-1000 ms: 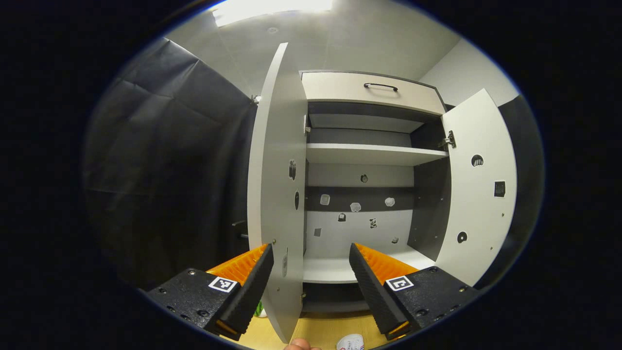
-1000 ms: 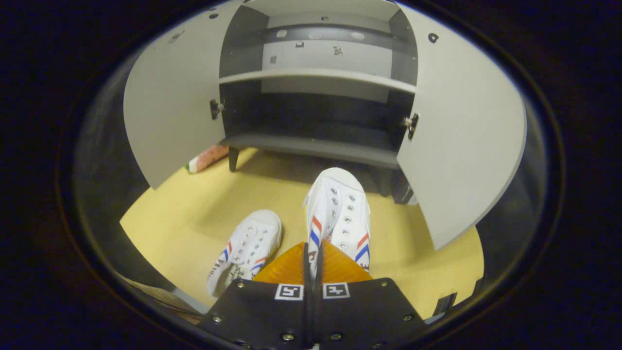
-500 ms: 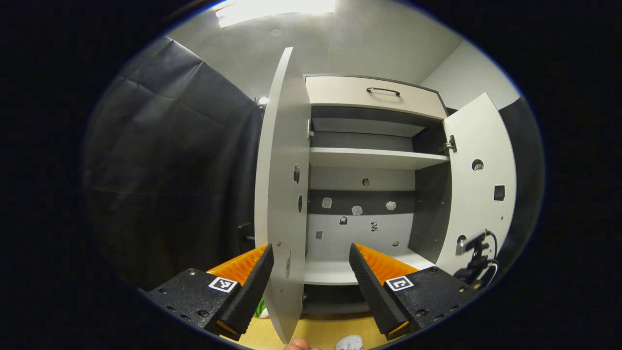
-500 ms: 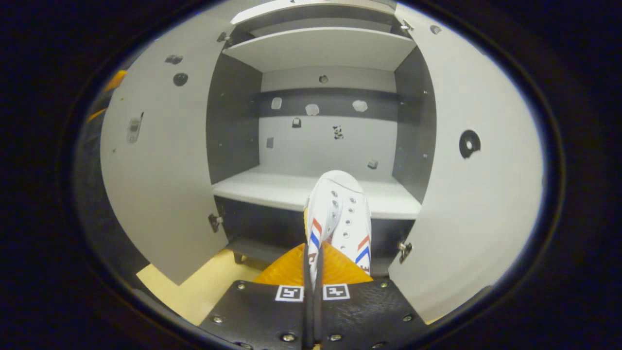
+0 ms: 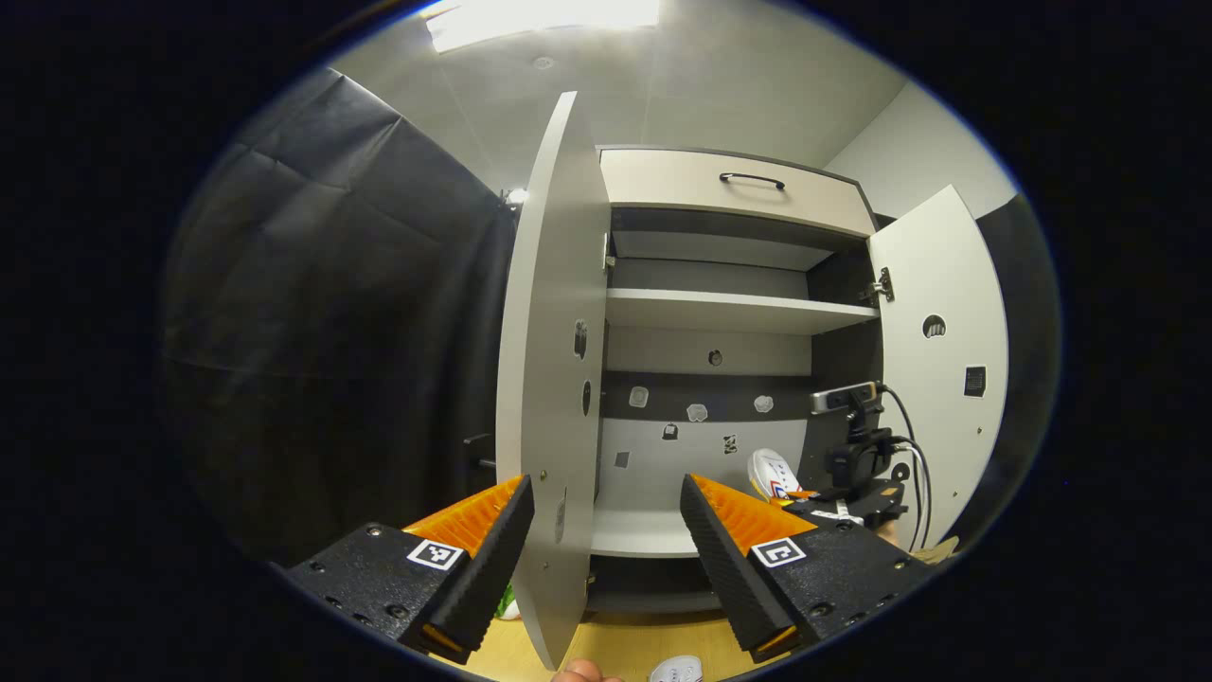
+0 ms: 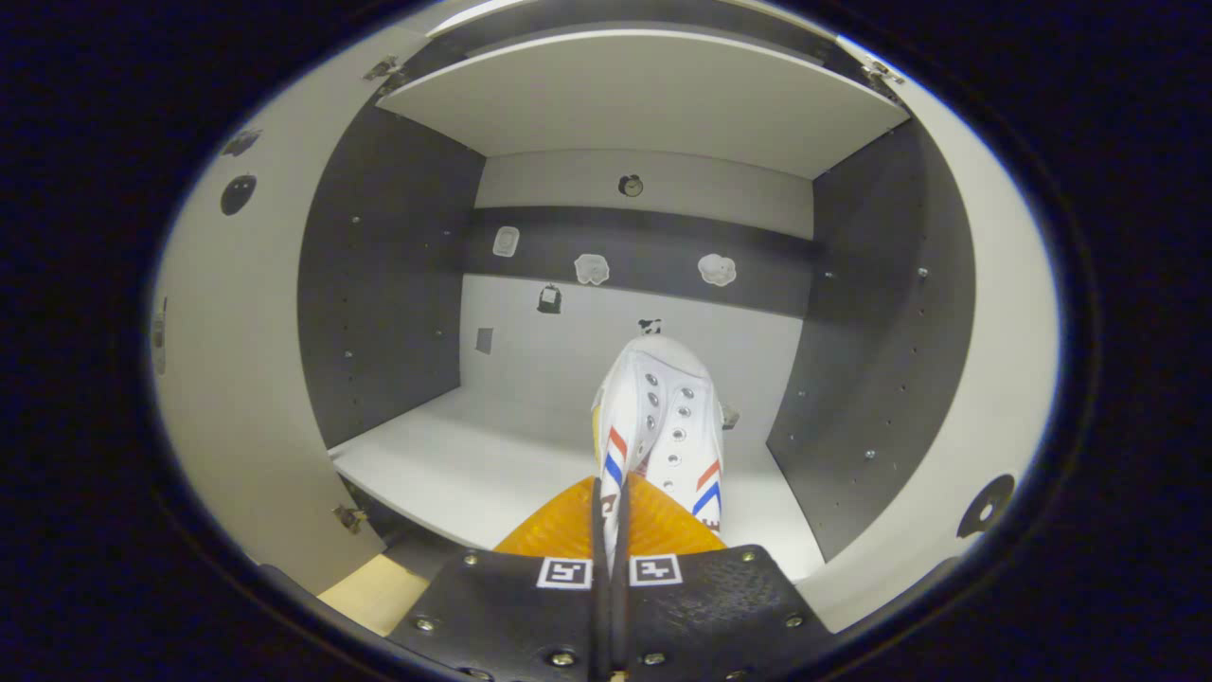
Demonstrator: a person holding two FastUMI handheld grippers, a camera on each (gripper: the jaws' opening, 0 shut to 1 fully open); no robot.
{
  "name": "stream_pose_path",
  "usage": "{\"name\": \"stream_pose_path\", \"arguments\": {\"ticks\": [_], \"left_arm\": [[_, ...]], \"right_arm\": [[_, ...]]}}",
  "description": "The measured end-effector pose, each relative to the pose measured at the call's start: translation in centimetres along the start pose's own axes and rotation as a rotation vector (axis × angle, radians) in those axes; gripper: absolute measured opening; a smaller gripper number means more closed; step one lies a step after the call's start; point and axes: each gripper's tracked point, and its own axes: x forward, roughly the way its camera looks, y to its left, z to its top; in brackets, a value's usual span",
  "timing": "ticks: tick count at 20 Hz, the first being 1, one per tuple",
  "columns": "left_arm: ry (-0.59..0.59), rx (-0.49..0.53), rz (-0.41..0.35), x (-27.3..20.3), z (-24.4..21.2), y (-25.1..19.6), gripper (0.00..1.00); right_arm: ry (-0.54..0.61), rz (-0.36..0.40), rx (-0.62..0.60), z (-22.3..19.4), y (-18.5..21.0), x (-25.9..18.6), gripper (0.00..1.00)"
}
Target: Grab one shoe with the right hand and put it into the shoe cabinet, grab the other shoe with the left hand and put it into the shoe cabinet; then close the right door with the right hand and the left door with the left hand.
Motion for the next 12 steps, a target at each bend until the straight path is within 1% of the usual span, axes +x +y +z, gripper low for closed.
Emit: {"name": "stream_pose_path", "arguments": {"ticks": [3,6,12], "left_arm": [[-0.002,-0.006,0.008,0.0,0.0,0.0,0.95],[-0.001,-0.005,0.017,0.1,0.0,0.0,0.95],[0.0,0.009,0.033,0.2,0.0,0.0,0.95]], "right_arm": [[0.066,-0.039,-0.02,-1.2,-0.8,3.3,0.0],[0.128,-0.06,-0.04,-3.2,-1.5,5.8,0.0],[0.177,-0.077,0.021,-4.5,-1.7,7.6,0.01]]}}
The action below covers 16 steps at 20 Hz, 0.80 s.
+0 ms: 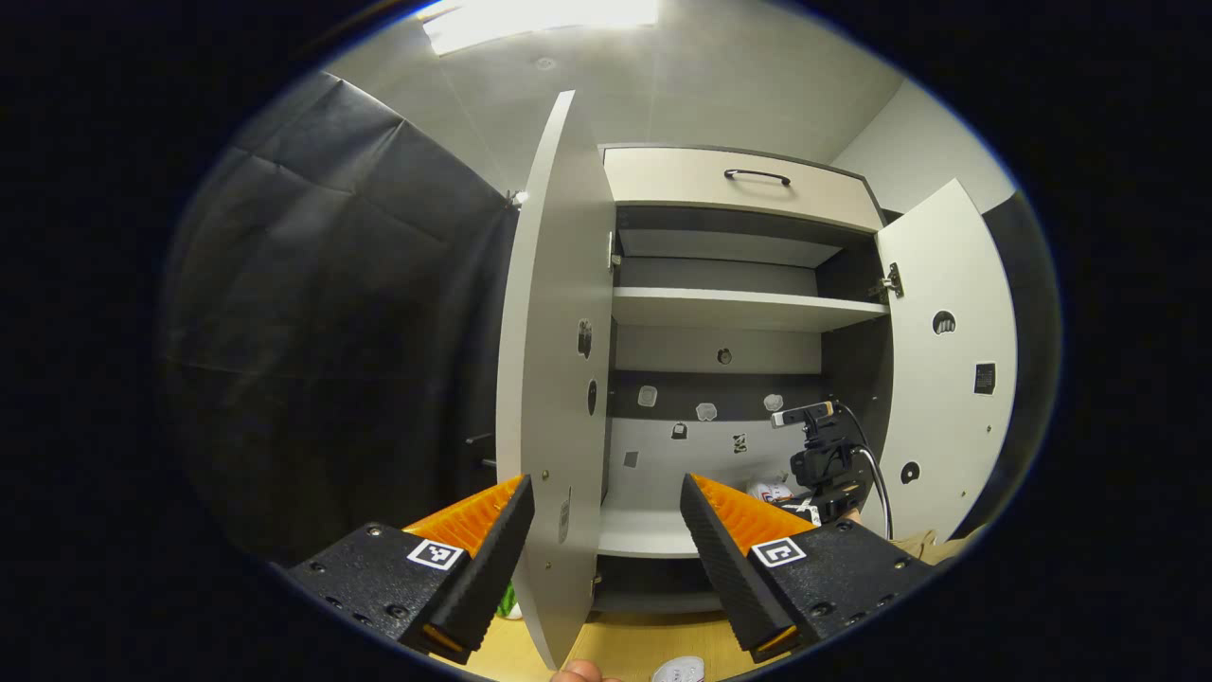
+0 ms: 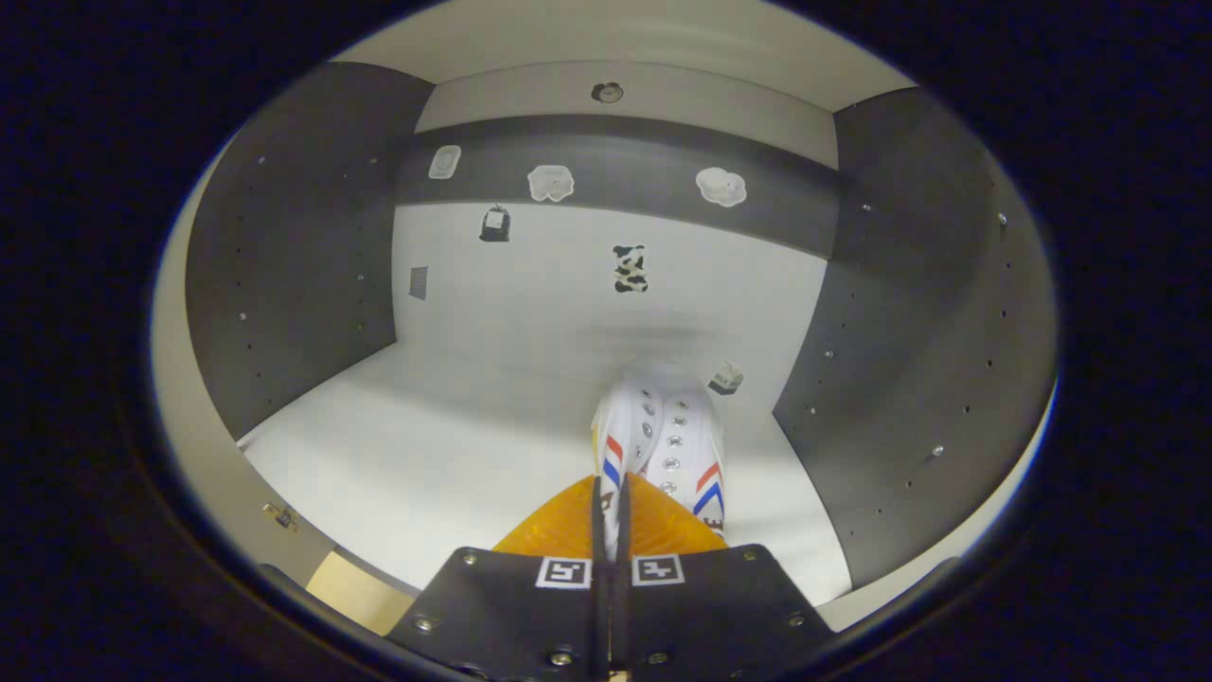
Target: Grab one shoe with the right hand and put it into the shoe cabinet, grab the other shoe with the left hand and put it into the shoe cabinet; then close the right door with the right hand and the left door with the left hand.
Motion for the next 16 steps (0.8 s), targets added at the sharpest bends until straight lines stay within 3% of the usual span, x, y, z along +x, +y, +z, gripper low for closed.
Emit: {"name": "stream_pose_path", "arguments": {"ticks": [1,2,7,14,16], "left_arm": [[-0.001,0.002,-0.001,0.0,-0.1,0.0,0.95],[-0.001,0.004,-0.001,0.0,0.0,0.0,0.95],[0.002,0.018,0.002,0.1,-0.1,-0.1,0.95],[0.05,0.02,-0.044,0.2,-2.7,-2.4,0.98],[0.085,0.031,-0.067,0.3,-4.7,-3.4,0.98]], "right_arm": [[0.001,-0.018,-0.002,0.0,-0.4,0.1,0.02],[-0.029,-0.019,-0.009,0.8,-0.5,0.0,0.14],[-0.102,-0.044,-0.019,3.0,-1.0,-3.2,0.19],[-0.281,0.005,0.047,8.7,-1.0,-13.6,0.21],[-0.343,0.014,0.057,10.2,-1.4,-17.4,0.3]]}}
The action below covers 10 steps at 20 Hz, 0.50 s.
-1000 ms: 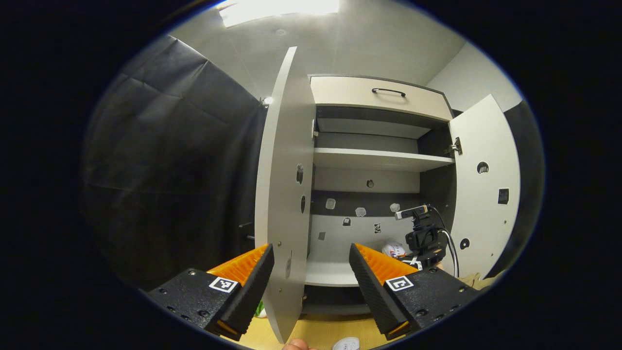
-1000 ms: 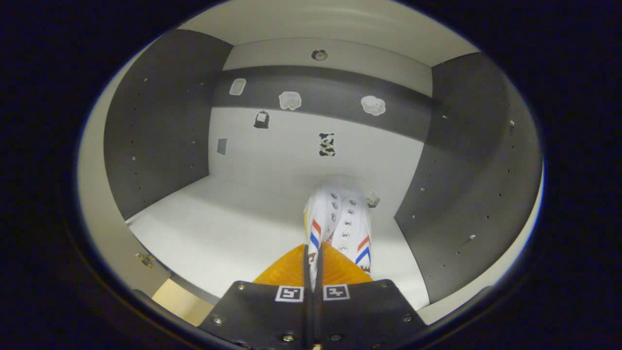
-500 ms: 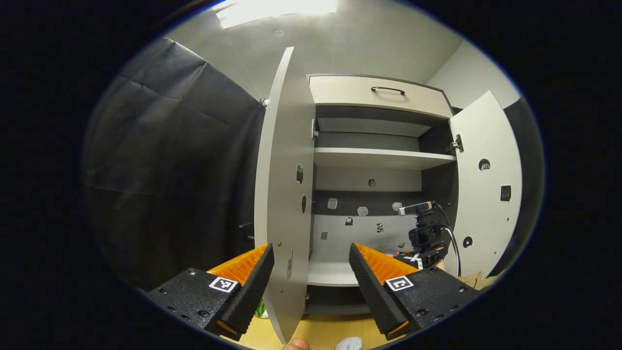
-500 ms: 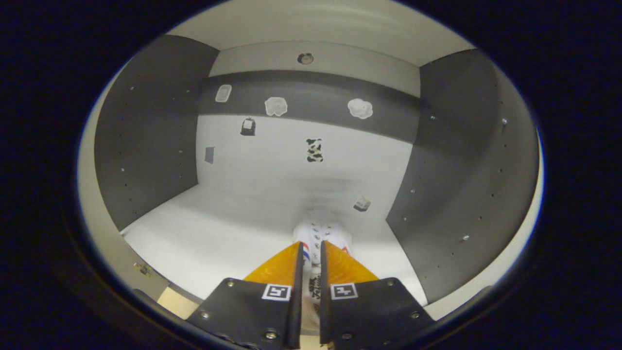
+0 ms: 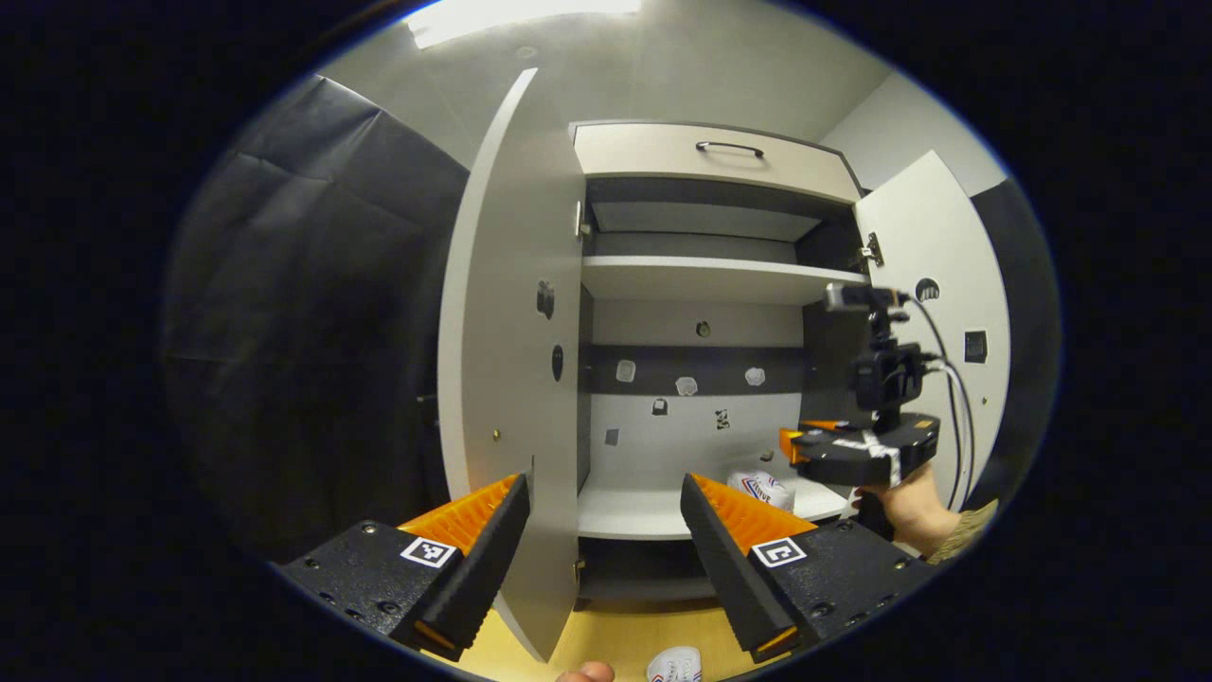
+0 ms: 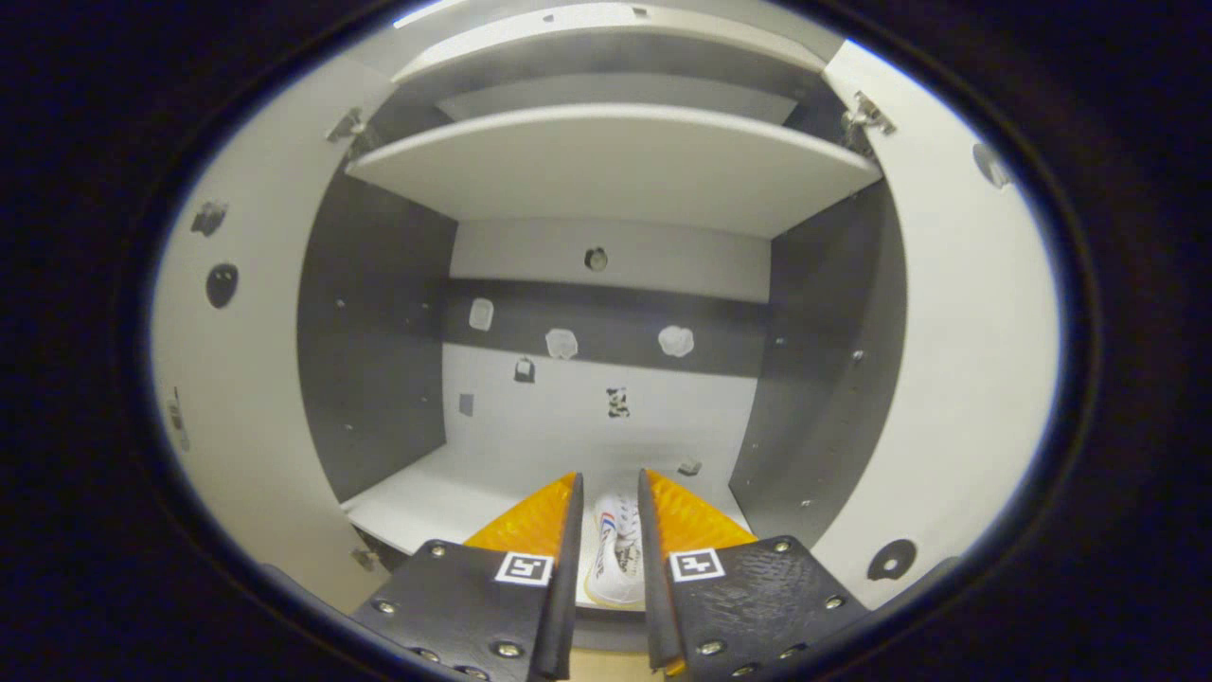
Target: Grab one shoe with the right hand and put it into the shoe cabinet, grab the other shoe with the left hand and put it into the shoe cabinet; then close the right door with the right hand and the left door with the left hand.
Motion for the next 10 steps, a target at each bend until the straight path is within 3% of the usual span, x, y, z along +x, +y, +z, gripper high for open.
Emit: {"name": "stream_pose_path", "arguments": {"ticks": [3,4,5,10], "left_arm": [[0.057,0.005,-0.042,0.6,-3.8,-1.7,0.98],[0.077,0.002,-0.062,0.9,-5.3,-2.3,0.98],[0.093,-0.004,-0.091,1.1,-7.0,-3.2,0.98],[0.238,0.003,-0.214,1.7,-18.1,-6.1,0.98]], "right_arm": [[-0.071,0.007,0.028,3.0,-0.5,-4.5,0.34],[-0.091,0.008,0.034,3.9,-0.7,-5.9,0.27],[-0.11,0.005,0.034,4.6,-1.1,-7.3,0.27],[-0.179,-0.023,0.034,7.2,-2.6,-13.5,0.3]]}}
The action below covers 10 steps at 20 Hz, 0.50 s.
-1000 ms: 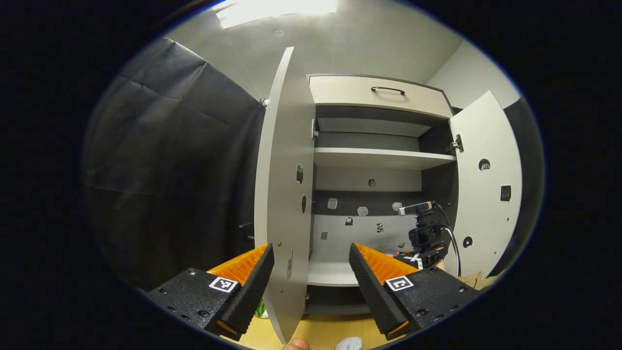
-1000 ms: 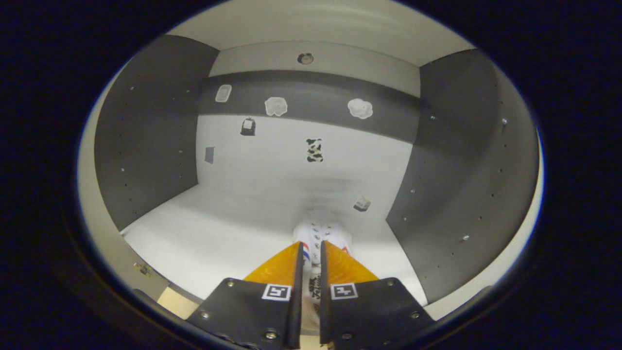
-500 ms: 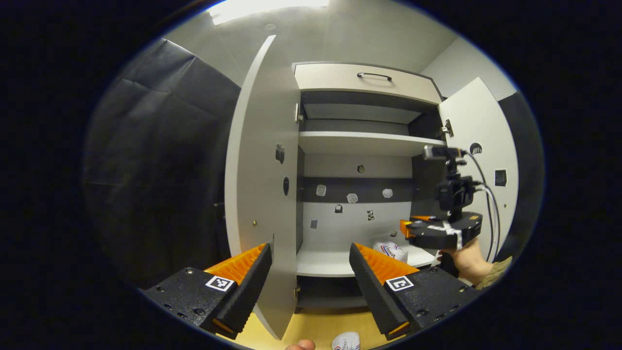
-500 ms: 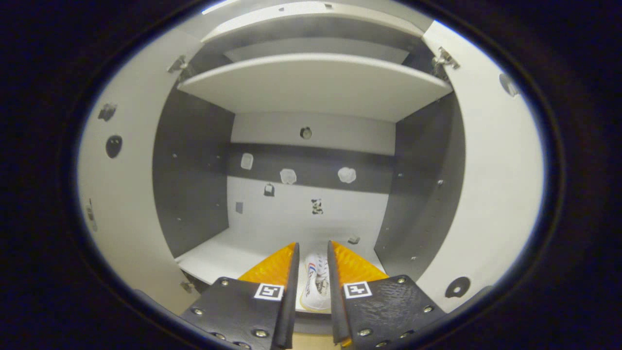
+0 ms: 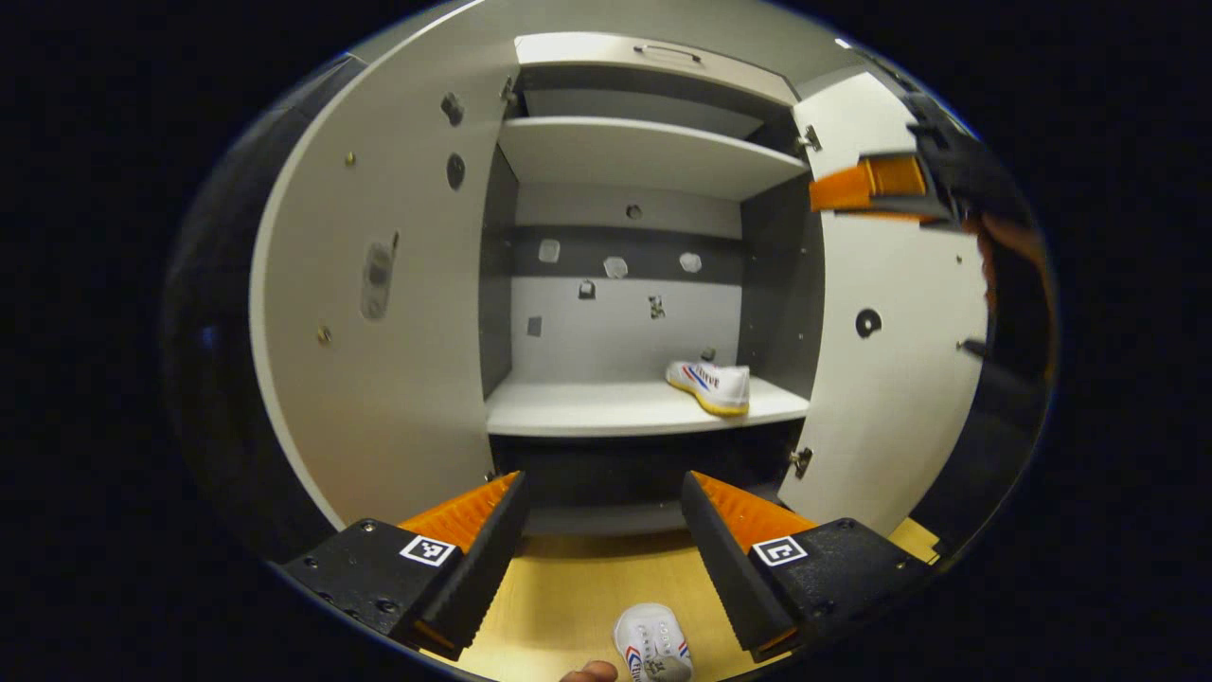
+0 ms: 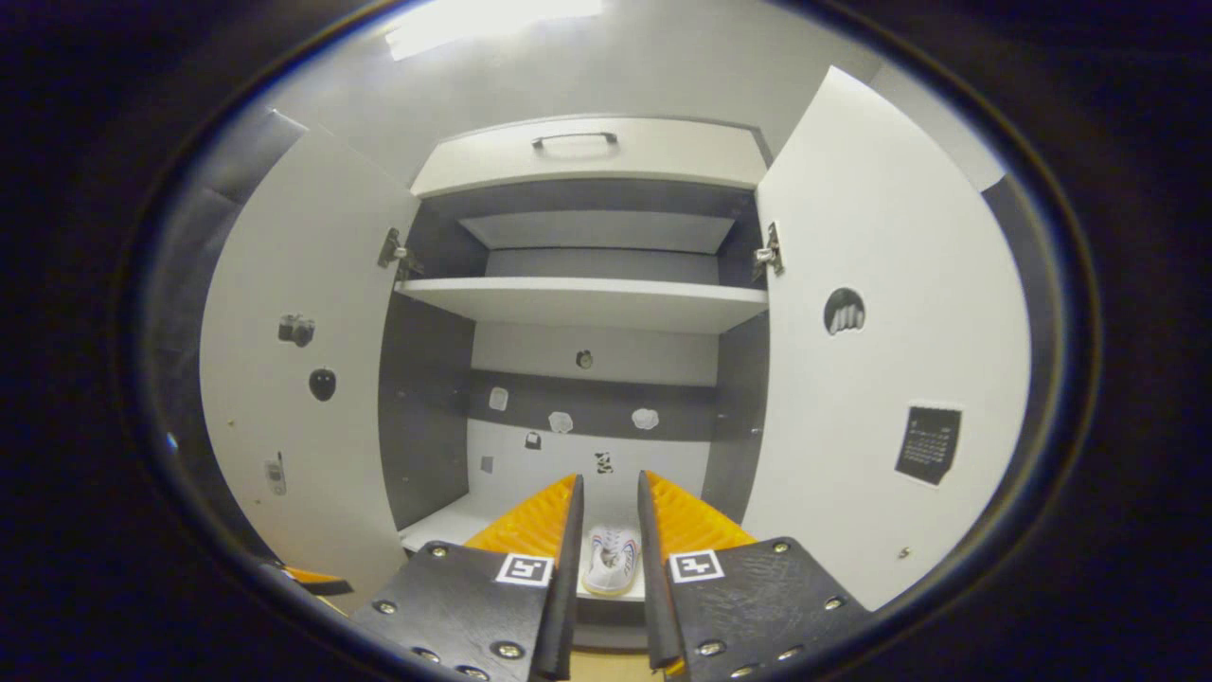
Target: Grab one shoe with the right hand and put it into the shoe cabinet, grab the other shoe with the left hand and put it into the shoe cabinet; then close the right door with the right hand and the left door with the left hand.
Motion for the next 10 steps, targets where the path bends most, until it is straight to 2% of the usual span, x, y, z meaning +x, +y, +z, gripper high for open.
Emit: {"name": "stream_pose_path", "arguments": {"ticks": [3,7,8,10], "left_arm": [[0.117,0.009,-0.058,1.6,-6.6,-1.5,0.98],[0.343,0.017,-0.098,2.2,-16.7,-2.5,0.99],[0.392,0.011,-0.109,2.2,-18.8,-2.8,0.99],[0.488,0.003,-0.129,1.7,-22.8,-3.0,0.99]], "right_arm": [[-0.024,-0.026,-0.031,1.1,-1.0,-1.9,0.3],[-0.035,-0.046,-0.015,2.5,-1.8,-4.0,0.27],[-0.04,-0.058,-0.016,2.9,-2.3,-4.5,0.3],[-0.059,-0.082,-0.021,3.8,-3.3,-5.2,0.3]]}}
